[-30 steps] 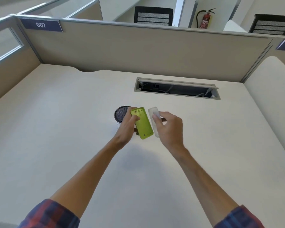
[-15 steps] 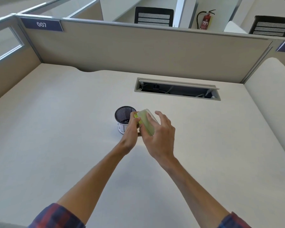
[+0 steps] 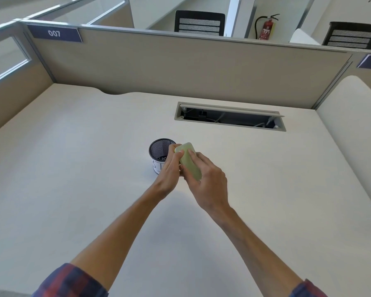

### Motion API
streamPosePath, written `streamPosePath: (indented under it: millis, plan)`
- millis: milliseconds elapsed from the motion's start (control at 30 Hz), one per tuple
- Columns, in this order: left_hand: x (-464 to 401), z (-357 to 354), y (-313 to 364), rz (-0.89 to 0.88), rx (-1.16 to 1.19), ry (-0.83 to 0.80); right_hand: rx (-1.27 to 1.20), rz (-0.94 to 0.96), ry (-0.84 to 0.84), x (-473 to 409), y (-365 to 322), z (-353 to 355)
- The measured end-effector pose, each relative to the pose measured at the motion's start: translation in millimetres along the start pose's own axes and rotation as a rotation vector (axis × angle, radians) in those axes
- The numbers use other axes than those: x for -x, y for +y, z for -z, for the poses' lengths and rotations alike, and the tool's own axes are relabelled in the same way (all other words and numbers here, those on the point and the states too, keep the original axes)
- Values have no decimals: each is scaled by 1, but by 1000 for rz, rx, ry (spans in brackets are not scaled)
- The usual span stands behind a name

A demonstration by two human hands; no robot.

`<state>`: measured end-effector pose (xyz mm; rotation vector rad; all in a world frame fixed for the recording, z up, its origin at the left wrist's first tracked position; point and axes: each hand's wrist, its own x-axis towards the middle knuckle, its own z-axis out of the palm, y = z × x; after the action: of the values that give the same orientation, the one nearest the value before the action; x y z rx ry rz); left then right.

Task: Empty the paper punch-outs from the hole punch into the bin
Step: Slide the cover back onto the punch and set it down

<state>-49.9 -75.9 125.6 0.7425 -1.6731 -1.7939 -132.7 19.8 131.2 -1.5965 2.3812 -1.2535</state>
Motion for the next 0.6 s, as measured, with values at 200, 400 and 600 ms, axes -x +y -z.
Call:
streamPosePath:
  millis: [200,400,600]
  plan:
    - [4,2,0,38,42,19,-569,-417,-102,-17,11,9]
    - [8,-5,2,48,13,-20,-825,-515,-203,-35,17,17]
    - [6,-10,6,26,11,-1,-889,-519,-113,-39,14,18]
